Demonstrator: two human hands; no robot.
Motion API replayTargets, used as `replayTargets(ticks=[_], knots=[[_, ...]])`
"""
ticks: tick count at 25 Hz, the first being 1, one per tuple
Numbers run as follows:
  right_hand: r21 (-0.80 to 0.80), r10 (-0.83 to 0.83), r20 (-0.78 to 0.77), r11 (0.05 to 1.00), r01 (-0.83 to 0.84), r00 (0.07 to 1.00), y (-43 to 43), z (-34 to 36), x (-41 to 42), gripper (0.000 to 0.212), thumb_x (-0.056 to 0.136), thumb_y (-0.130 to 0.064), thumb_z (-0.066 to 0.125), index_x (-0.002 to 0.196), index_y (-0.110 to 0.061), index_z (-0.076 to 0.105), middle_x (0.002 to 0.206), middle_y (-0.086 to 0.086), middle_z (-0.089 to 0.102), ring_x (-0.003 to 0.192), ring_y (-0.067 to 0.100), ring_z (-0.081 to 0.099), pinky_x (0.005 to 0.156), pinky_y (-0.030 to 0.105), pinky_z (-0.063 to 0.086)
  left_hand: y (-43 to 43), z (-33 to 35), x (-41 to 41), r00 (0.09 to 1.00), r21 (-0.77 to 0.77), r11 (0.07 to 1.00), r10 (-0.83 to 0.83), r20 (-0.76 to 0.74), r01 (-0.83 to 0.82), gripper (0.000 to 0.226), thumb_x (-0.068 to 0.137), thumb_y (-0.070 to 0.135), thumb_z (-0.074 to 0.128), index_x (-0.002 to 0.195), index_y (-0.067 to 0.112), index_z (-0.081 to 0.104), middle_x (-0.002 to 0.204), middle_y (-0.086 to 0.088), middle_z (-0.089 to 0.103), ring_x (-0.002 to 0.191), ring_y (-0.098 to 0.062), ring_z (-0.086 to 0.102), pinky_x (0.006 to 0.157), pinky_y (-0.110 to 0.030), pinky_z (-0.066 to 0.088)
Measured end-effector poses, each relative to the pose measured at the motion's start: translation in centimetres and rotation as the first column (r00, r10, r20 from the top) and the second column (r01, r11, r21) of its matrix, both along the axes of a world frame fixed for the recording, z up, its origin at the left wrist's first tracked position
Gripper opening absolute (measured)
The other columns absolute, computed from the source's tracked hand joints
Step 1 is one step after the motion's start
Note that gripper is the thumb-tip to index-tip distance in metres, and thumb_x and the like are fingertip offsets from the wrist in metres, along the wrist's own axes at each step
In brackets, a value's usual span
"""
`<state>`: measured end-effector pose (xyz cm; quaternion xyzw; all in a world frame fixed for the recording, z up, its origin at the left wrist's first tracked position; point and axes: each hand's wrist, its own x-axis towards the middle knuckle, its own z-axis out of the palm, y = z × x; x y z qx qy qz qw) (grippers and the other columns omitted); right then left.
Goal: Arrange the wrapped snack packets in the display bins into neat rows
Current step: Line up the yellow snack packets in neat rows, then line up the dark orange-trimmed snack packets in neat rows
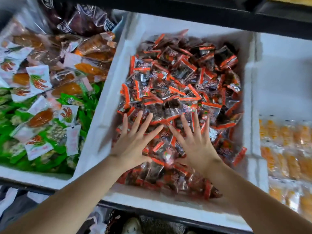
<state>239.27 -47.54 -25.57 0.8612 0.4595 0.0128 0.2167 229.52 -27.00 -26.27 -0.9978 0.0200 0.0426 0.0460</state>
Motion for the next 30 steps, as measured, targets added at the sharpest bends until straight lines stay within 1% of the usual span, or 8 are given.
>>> replayTargets(ticks=[2, 4, 7, 11, 16, 20, 26, 30], knots=[[-0.03, -0.003, -0.021, 1.0, 0.003, 1.0, 0.4, -0.4, 2.5, 0.115, 0.07, -0.083, 0.038, 0.138, -0.028, -0.036, 0.144, 0.025, -0.038, 0.131, 0.058, -0.021, 0.099, 0.075, -0.007, 1.0, -0.5, 2.3, 0.999, 0.001, 1.0, 0.016, -0.032, -0.016, 0.119, 0.068, 0.068, 0.067, 0.142, 0.044, -0.023, 0.149, -0.009, -0.034, 0.135, -0.038, -0.032, 0.103, -0.066, -0.023], [0.02, -0.004, -0.036, 1.0, 0.005, 0.999, 0.6, -0.6, 4.4, 0.117, 0.061, -0.085, 0.045, 0.145, -0.035, -0.02, 0.151, 0.022, -0.026, 0.136, 0.057, -0.007, 0.101, 0.075, 0.003, 1.5, -0.4, 4.1, 0.996, 0.023, 1.0, 0.005, -0.085, -0.003, 0.112, 0.075, 0.067, 0.06, 0.134, 0.046, -0.033, 0.141, -0.008, -0.048, 0.129, -0.039, -0.039, 0.101, -0.069, -0.02], [0.069, 0.055, 0.034, 0.996, -0.057, 0.998, 0.7, -1.2, 6.7, 0.113, 0.051, -0.086, 0.05, 0.146, -0.038, 0.011, 0.156, 0.017, -0.002, 0.136, 0.055, 0.015, 0.099, 0.075, 0.016, 2.6, -1.4, 6.3, 0.999, 0.03, 0.998, -0.047, -0.018, 0.047, 0.115, 0.067, 0.081, 0.054, 0.138, 0.046, -0.029, 0.148, -0.011, -0.042, 0.135, -0.043, -0.029, 0.103, -0.073, -0.007], [0.129, 0.104, 0.14, 0.984, -0.122, 0.985, 1.3, -0.6, 11.1, 0.107, 0.05, -0.081, 0.056, 0.143, -0.04, 0.024, 0.154, 0.015, 0.016, 0.131, 0.056, 0.026, 0.093, 0.076, 0.025, 4.3, -1.8, 9.2, 0.992, 0.089, 0.99, -0.113, 0.057, 0.108, 0.12, 0.054, 0.089, 0.05, 0.146, 0.041, -0.012, 0.157, -0.014, -0.016, 0.142, -0.048, -0.001, 0.103, -0.074, 0.007], [0.138, 0.074, 0.187, 0.985, -0.101, 0.98, 1.9, -0.2, 14.7, 0.098, 0.052, -0.076, 0.05, 0.141, -0.038, 0.035, 0.153, 0.017, 0.021, 0.129, 0.056, 0.03, 0.092, 0.077, 0.029, 4.6, -0.5, 13.0, 0.995, 0.07, 0.993, -0.099, 0.014, 0.097, 0.111, 0.068, 0.084, 0.045, 0.132, 0.044, -0.036, 0.142, -0.01, -0.043, 0.139, -0.047, -0.025, 0.103, -0.072, -0.009], [0.11, -0.003, 0.221, 0.994, -0.022, 0.975, 3.1, 0.8, 17.5, 0.104, 0.055, -0.079, 0.05, 0.146, -0.041, 0.018, 0.155, 0.018, 0.015, 0.131, 0.055, 0.027, 0.094, 0.074, 0.029, 5.1, 0.3, 16.3, 0.999, 0.083, 0.995, -0.05, -0.002, 0.05, 0.108, 0.069, 0.085, 0.04, 0.139, 0.043, -0.029, 0.155, -0.012, -0.027, 0.14, -0.045, -0.023, 0.104, -0.072, -0.007], [0.111, -0.096, 0.133, 0.991, 0.081, 0.986, 3.6, 1.8, 18.8, 0.104, 0.066, -0.077, 0.047, 0.137, -0.046, -0.023, 0.156, 0.013, -0.015, 0.14, 0.05, 0.002, 0.108, 0.067, 0.013, 4.8, 0.9, 17.6, 0.999, 0.099, 0.995, 0.012, 0.033, -0.015, 0.103, 0.072, 0.08, 0.041, 0.145, 0.043, -0.021, 0.158, -0.011, -0.019, 0.142, -0.043, -0.018, 0.106, -0.071, -0.002], [0.035, -0.159, 0.119, 0.987, 0.156, 0.98, 4.3, 2.8, 17.4, 0.101, 0.073, -0.073, 0.048, 0.14, -0.046, -0.023, 0.156, 0.012, -0.018, 0.14, 0.049, -0.006, 0.109, 0.066, 0.006, 3.7, 1.4, 17.0, 0.997, 0.097, 0.992, 0.077, 0.017, -0.078, 0.098, 0.077, 0.075, 0.046, 0.147, 0.044, -0.014, 0.159, -0.009, -0.014, 0.143, -0.043, -0.014, 0.107, -0.071, 0.002]])
